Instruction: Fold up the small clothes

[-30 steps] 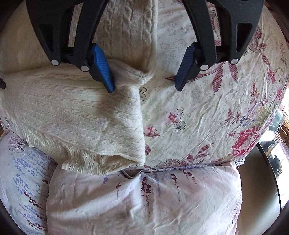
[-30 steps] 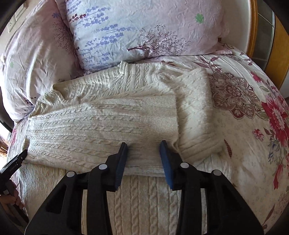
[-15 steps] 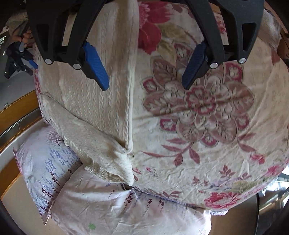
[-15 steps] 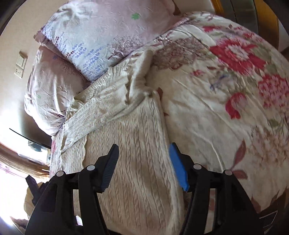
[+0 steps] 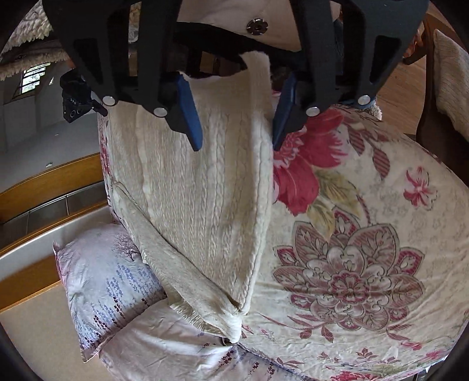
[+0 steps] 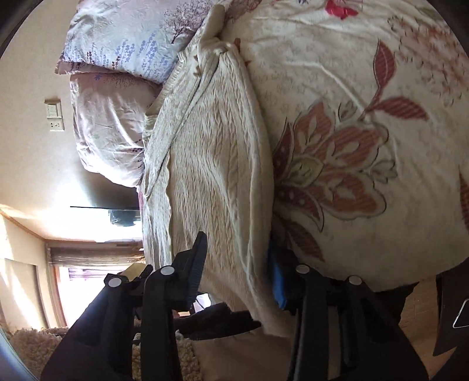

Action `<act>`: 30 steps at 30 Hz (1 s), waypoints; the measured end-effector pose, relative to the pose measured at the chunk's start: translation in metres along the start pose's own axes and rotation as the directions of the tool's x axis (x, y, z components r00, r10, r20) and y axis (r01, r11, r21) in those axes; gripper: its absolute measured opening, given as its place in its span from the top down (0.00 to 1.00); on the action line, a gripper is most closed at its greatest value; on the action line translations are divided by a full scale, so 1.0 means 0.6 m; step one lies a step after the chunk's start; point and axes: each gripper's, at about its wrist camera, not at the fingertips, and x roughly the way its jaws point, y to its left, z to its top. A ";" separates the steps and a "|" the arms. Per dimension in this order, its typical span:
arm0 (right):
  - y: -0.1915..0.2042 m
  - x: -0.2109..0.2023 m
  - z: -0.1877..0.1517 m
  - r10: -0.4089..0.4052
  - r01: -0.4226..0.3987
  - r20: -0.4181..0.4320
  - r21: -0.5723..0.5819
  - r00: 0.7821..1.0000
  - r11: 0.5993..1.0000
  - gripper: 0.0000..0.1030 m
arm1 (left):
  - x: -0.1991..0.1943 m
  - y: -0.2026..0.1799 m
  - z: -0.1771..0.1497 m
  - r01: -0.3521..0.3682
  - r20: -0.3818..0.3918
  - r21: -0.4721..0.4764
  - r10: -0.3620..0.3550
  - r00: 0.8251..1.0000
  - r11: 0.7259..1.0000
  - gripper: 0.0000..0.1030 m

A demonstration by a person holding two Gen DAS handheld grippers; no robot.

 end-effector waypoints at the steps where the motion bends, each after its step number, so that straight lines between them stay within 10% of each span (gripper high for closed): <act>1: 0.000 0.005 -0.005 0.009 -0.009 -0.024 -0.001 1.000 1.000 0.65 | 0.000 0.001 -0.004 0.009 -0.008 -0.011 -0.009 1.000 1.000 0.60; 18: 0.012 0.036 -0.025 0.005 -0.017 -0.140 -0.085 0.990 0.996 0.90 | 0.018 -0.018 -0.009 0.022 -0.130 -0.010 -0.023 0.991 1.000 0.94; 30: 0.085 -0.011 0.044 0.181 -0.166 0.057 -0.199 0.982 0.966 0.91 | -0.025 -0.076 0.103 0.152 0.044 0.040 -0.153 0.987 0.988 0.94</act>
